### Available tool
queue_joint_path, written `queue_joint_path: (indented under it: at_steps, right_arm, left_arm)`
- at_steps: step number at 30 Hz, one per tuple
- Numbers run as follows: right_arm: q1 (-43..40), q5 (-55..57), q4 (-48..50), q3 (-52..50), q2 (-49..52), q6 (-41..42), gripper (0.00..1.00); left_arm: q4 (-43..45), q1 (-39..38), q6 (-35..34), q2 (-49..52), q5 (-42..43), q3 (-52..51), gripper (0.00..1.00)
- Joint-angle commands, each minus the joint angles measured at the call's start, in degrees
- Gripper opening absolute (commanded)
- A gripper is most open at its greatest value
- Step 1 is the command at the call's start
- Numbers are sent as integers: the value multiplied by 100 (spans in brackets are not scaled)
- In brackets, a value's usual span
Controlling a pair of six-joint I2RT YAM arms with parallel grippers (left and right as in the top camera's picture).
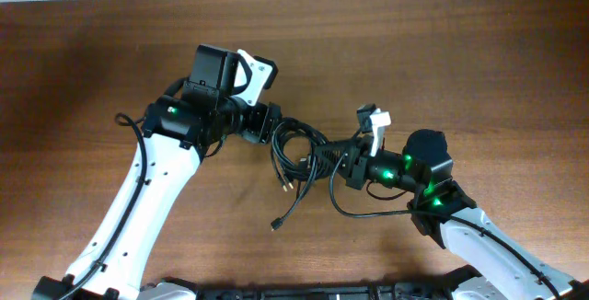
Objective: Untangle cables
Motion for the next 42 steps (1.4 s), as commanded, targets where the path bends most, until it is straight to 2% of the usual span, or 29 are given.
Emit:
queue_joint_path:
  at_steps: [1,3,7,9,14,18,20,24,26,28,32,33,36,40,42]
  right_arm:
    - [-33,-219,151,63,-52,-57,4]
    - [-33,-219,400,63,-52,-55,4]
    - [-33,-409,516,63,-52,9,4]
    - [-33,-483,514,63,-52,9,4]
    - [-33,-820,605,63,-52,9,4]
    - [-33,-855,671,63,-55,85,4]
    - [-33,-896,785,63,-52,120,4]
    - [-33,-964,841,63,-52,236,4]
    - [-33,-1027,894,63,-52,249,4]
    - [-33,-1051,1062,63,-55,387,4]
    - [-33,-1292,1191,63,-52,393,4]
    - [-33,-1305,1115,63,-52,391,4]
    - [-33,-1300,433,63,-52,299,4]
    - [-33,-1268,-302,63,-52,26,4]
    - [-33,-975,-686,63,-52,26,4]
  left_arm:
    - [-162,13,114,31,302,81,66]
    - [-361,13,114,31,382,81,64]
    - [-417,4,111,31,387,81,54]
    - [-431,-9,111,31,387,59,42]
    - [-275,-26,109,33,391,-234,45]
    - [-98,-39,111,33,664,-459,57]
    - [-4,-160,111,42,664,-608,56]
    - [520,-553,111,42,839,-907,35]
    - [614,-721,116,44,796,-970,14]
    - [671,-723,114,44,691,-1008,2]
    - [909,-723,31,120,402,-1032,0]
    - [1027,-708,-616,118,-481,-1029,0]
    - [1064,-468,-1923,114,-2188,-999,0]
    - [1084,219,-3217,114,-2240,-898,0]
    - [1088,662,-4052,114,-1891,-898,0]
